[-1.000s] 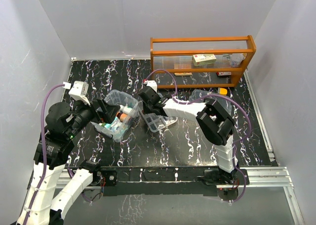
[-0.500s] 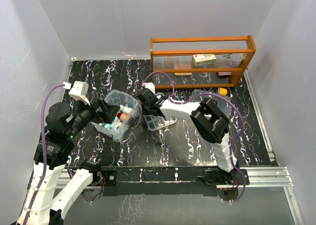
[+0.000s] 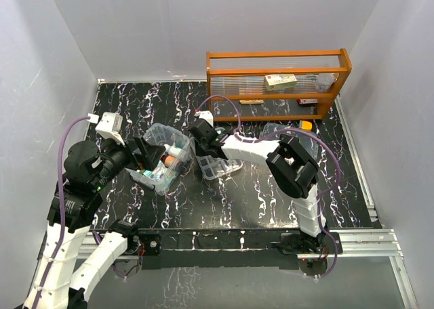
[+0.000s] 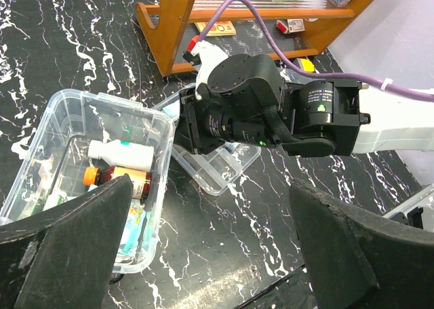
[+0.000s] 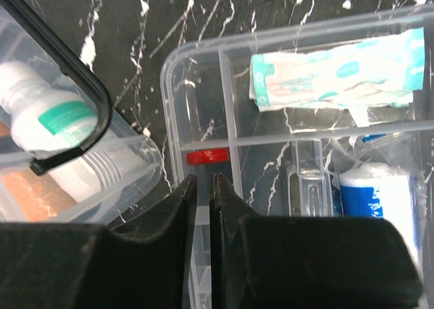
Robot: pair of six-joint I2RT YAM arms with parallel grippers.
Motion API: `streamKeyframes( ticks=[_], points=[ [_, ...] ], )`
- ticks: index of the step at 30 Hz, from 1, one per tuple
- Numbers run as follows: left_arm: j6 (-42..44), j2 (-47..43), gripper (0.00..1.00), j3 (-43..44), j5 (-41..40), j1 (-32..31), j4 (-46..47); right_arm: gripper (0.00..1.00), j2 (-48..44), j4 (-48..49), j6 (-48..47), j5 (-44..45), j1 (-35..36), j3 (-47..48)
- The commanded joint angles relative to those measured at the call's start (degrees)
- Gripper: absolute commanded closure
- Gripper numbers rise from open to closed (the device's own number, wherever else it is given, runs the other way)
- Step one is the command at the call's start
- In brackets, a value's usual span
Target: Organize the medicine kit
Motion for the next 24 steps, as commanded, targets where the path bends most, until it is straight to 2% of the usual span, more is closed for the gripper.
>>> streamKeyframes(
  ticks=[1,12,20,24],
  points=[
    [0.45,-0.81,0.01,-0.04,-0.34,-0.21,0.18,0.87,-1.66,-1.61,-1.85,-1.70,0.21,-0.32],
    [-0.17,-0.97,0.01,-0.81,0.00,-0.26,1.04,0.87,-6.73,-7.27,-5.70,-7.07,0.16,-6.62],
    [-1.03,-1.19,0.01,-2.07,0.81,-0.20,2.19,0.87,-19.96,-8.91,-11.81,-16.42,0.22,-20.12],
    [-1.84,-1.12,0.01,-2.65,1.79,-0.19,3.51,0.86,-25.60,-10.02,-10.60,-16.09,0.23,-25.39]
  ],
)
